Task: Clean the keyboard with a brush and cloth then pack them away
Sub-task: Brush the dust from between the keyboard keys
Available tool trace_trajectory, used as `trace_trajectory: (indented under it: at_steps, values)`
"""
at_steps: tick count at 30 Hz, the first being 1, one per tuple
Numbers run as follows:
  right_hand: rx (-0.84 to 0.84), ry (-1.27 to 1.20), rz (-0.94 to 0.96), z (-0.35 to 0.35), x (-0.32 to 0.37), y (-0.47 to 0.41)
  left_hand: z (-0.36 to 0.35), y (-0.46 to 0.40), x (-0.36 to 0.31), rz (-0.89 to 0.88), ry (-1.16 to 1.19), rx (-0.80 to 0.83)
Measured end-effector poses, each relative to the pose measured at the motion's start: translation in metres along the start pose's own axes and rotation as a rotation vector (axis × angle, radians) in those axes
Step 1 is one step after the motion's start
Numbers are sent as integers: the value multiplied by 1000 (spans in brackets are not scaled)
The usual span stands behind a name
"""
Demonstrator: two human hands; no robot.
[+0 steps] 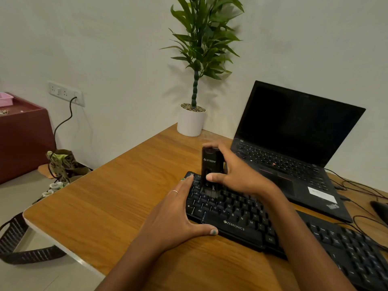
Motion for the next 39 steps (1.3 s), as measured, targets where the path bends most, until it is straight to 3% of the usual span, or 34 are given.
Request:
trace_trajectory:
  at_steps: [2,6,11,15,20,25,29,34,37,39]
  values:
    - [18,13,0,-3,1,1,0,0,0,-1,2,0]
    - [-224,106,-24,-9,-3,-2,0,0,0,12,-16,7]
    - [-45,94,-47,-10,4,-1,-1,0,1,18,-12,16]
    - [-305,214,-63,-9,3,1,-1,0,1,17,-25,11]
    - [-42,58,-67,-9,8,3,-1,-1,1,15,-7,18]
    - [-258,137,-85,-13,6,4,-1,-1,1,17,-8,7]
    - [-64,8,-103,-12,12,6,-1,0,1,18,-6,18]
    - [-256,139,-95,-18,9,5,-2,-1,2,13,-13,16]
    - [-109,60,-104,-15,11,4,-1,-1,2,13,2,15]
    - [-109,51,-99,-14,11,4,-1,0,2,13,-1,14]
Point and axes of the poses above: each hand's wrist, its own y-axis away from the middle knuckle, its own z-axis out of the back of the hand, x = y × z, the point moved 5 cm from there along -y, towards the middle knuckle, and after that the axes turned 3 degrees about -y, right-handed, at the moved point
